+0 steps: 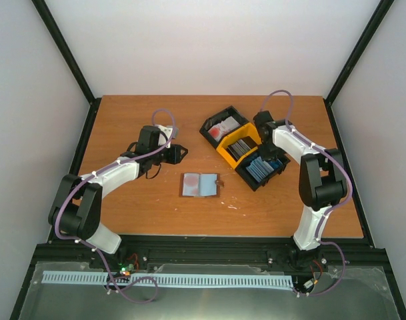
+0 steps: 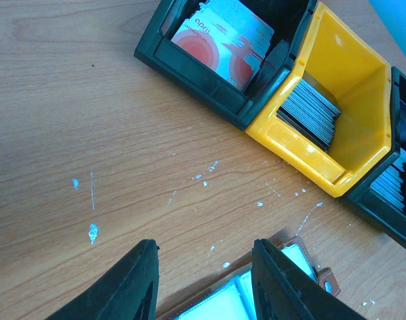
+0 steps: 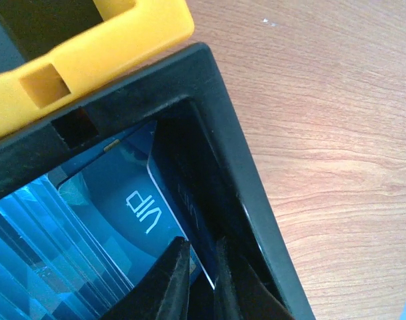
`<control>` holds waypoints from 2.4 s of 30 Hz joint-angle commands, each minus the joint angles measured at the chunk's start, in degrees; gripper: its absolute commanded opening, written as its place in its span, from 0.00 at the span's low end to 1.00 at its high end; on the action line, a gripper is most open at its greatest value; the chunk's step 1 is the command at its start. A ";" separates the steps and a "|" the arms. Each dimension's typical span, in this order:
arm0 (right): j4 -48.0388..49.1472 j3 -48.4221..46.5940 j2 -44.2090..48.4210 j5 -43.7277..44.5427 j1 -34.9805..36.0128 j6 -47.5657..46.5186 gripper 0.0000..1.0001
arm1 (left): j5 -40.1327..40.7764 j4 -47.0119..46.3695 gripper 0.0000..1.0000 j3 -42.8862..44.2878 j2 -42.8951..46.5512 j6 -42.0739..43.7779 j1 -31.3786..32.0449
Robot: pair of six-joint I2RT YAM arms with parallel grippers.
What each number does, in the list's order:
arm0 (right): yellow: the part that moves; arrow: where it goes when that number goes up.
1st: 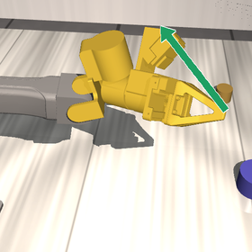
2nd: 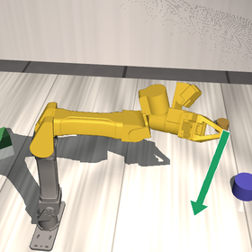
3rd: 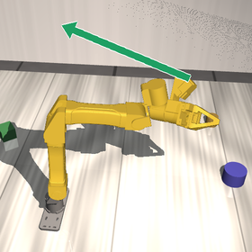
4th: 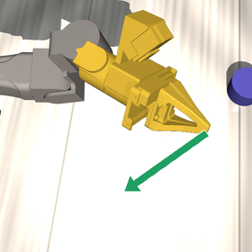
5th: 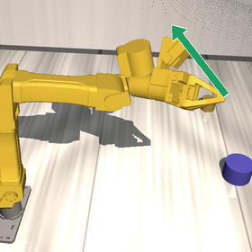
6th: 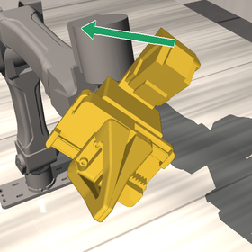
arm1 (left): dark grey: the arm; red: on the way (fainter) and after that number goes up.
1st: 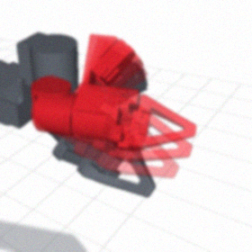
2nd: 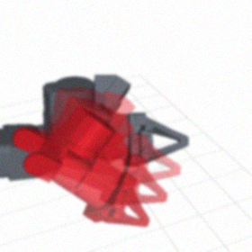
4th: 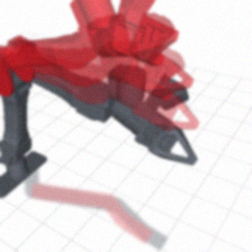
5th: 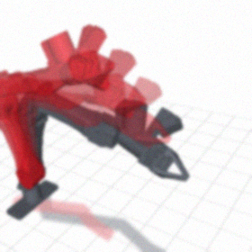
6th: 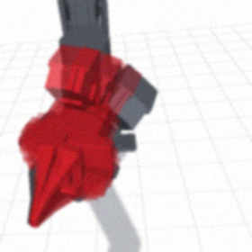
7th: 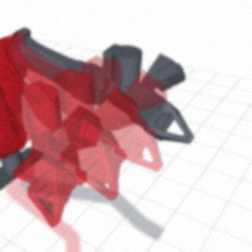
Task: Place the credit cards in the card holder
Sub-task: Pick up the credit card from the storage box, then insert the credit card into the card holder.
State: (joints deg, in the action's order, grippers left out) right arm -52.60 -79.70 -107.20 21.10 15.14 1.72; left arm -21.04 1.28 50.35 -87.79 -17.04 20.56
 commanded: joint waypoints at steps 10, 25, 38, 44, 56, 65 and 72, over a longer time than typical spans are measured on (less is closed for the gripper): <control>2.15 2.95 -1.50 1.52 1.73 -4.93 0.16 | -0.37 -0.86 0.40 0.54 1.35 1.17 -0.31; -2.72 -1.88 1.19 1.84 4.17 -3.49 0.03 | 0.44 0.96 0.42 2.06 4.16 1.03 -0.39; 1.99 1.27 22.65 -30.69 4.63 18.31 0.03 | 1.33 2.62 0.64 -3.17 15.74 -3.20 -0.34; 32.48 23.57 30.50 -52.35 8.58 41.44 0.03 | -3.81 5.19 0.67 -6.33 17.16 -5.43 -0.34; 43.05 23.49 13.38 -52.44 20.41 50.25 0.03 | -10.13 13.92 0.61 -7.60 9.41 -10.64 -0.33; 41.81 24.52 9.08 -51.99 20.89 46.51 0.03 | -7.63 15.40 0.42 -6.94 1.35 -13.76 -0.27; 40.76 21.84 5.60 -50.16 21.17 43.57 0.03 | -8.33 15.38 0.37 -6.64 -1.32 -13.16 -0.08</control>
State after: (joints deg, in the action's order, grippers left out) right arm -12.73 -56.53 -101.14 -29.98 35.68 46.89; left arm -28.91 16.49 42.48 -88.18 -29.91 20.51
